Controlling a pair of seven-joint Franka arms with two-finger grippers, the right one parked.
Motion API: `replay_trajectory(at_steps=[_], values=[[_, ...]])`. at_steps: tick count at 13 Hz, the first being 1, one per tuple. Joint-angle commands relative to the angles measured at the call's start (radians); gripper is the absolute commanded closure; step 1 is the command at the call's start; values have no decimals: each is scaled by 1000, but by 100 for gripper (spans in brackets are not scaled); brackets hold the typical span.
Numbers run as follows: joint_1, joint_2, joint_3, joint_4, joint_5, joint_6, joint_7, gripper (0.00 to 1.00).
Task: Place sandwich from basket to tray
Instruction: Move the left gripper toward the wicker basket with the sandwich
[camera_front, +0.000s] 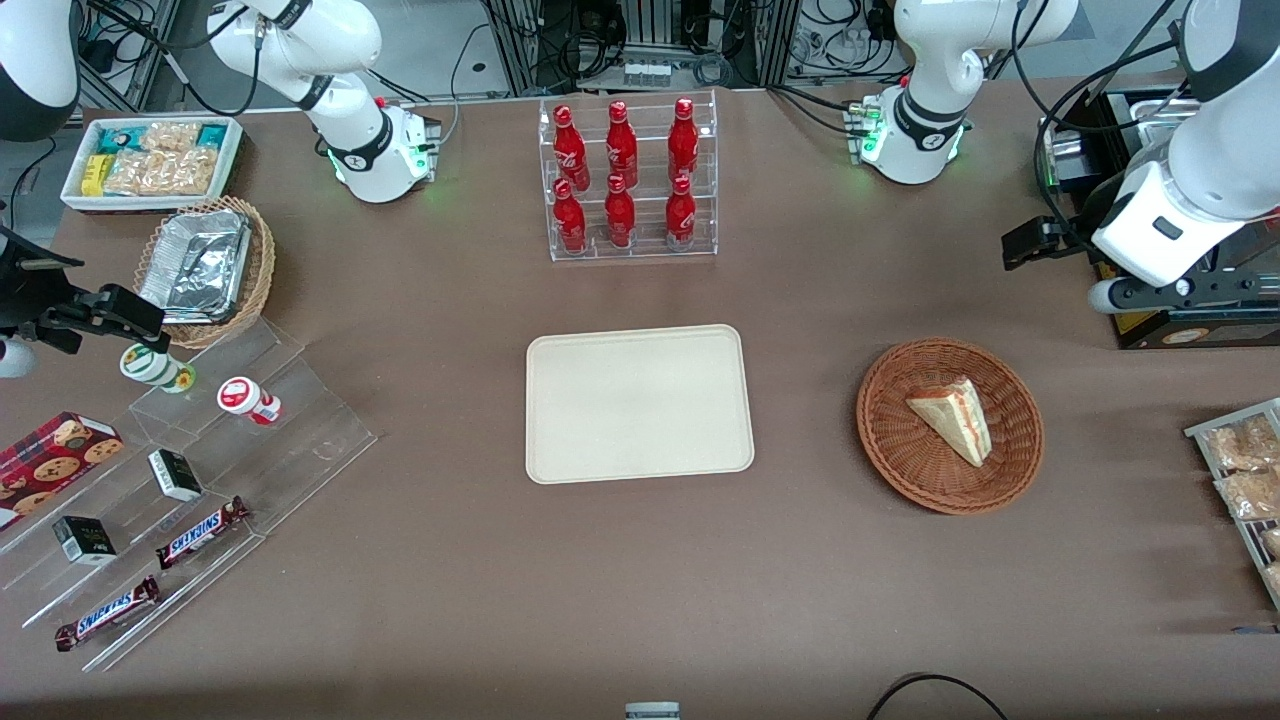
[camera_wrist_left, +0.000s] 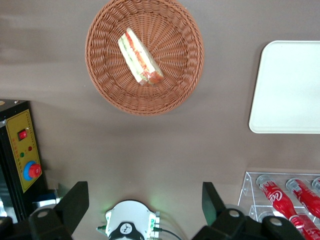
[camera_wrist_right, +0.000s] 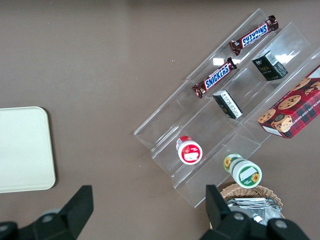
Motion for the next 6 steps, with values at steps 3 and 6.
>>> replay_trajectory(at_steps=[3, 6], values=[[-5, 4, 9, 15, 3, -21, 40, 0], [-8, 6, 9, -52, 3, 27, 40, 0]])
